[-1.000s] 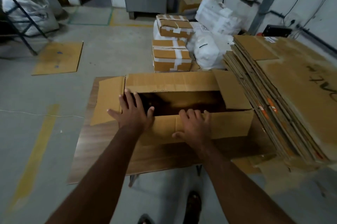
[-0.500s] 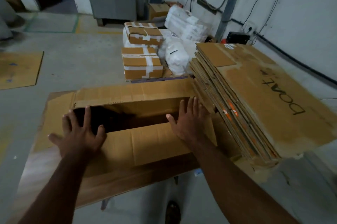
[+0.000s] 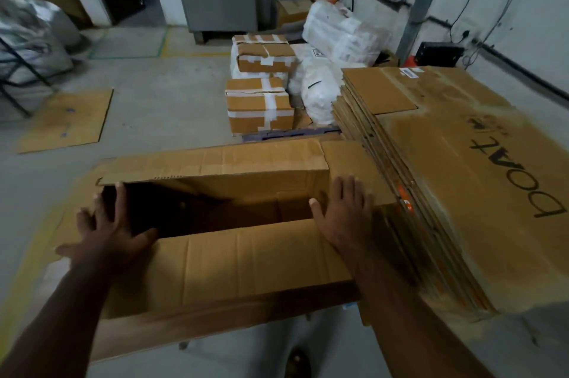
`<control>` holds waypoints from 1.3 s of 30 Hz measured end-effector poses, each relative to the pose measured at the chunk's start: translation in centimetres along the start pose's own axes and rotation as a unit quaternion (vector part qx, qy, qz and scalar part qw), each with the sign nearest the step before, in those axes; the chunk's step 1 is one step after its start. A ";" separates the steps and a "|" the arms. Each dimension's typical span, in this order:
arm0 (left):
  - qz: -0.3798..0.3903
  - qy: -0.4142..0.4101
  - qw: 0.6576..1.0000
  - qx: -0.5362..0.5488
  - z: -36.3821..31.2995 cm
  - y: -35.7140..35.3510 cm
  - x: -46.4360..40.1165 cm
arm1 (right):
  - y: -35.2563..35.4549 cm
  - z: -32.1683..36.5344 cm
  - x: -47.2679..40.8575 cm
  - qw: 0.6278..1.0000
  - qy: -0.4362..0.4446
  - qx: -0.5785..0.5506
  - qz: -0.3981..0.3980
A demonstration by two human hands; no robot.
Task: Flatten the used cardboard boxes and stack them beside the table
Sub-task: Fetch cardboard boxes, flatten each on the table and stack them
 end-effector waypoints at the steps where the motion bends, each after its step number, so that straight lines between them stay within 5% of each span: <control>1: -0.005 0.004 1.000 0.002 -0.2 0.1 0.2 | 0.2 1.2 0.0 0.999 0.033 0.005 -0.006; 8: -0.016 0.055 0.998 -0.004 -1.6 1.5 1.1 | -1.8 11.6 2.3 0.965 0.251 -0.040 0.060; 15: 0.038 0.115 0.993 -0.014 -1.9 1.4 1.5 | 0.3 15.9 -5.9 0.967 0.256 -0.003 -0.015; 22: 0.035 0.093 0.995 -0.025 -1.4 0.9 1.1 | -2.5 17.0 -14.8 0.969 0.195 0.050 0.145; 28: 0.066 0.099 0.993 -0.019 -1.4 0.9 0.9 | -2.9 16.2 -13.3 0.967 0.191 0.050 0.160; 33: 0.120 -0.064 0.990 -0.033 -4.6 3.2 3.1 | 0.2 16.4 -9.8 0.967 0.211 -0.017 0.139; 37: 0.205 -0.251 0.940 -0.105 -11.1 3.6 8.6 | 1.9 16.6 -5.6 0.970 0.200 -0.051 0.130; 39: 0.183 -0.298 0.925 -0.150 -13.2 3.4 10.4 | 2.6 16.8 -3.1 0.971 0.197 -0.049 0.129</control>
Point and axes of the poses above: each hand's wrist, its own x-axis away from the middle knuckle, its own y-axis out of the back of the hand, z = x × y, the point moved 6 cm from there along -x, towards the middle knuckle, and after that the axes turned 3 degrees about -x, right-handed, at the moved point
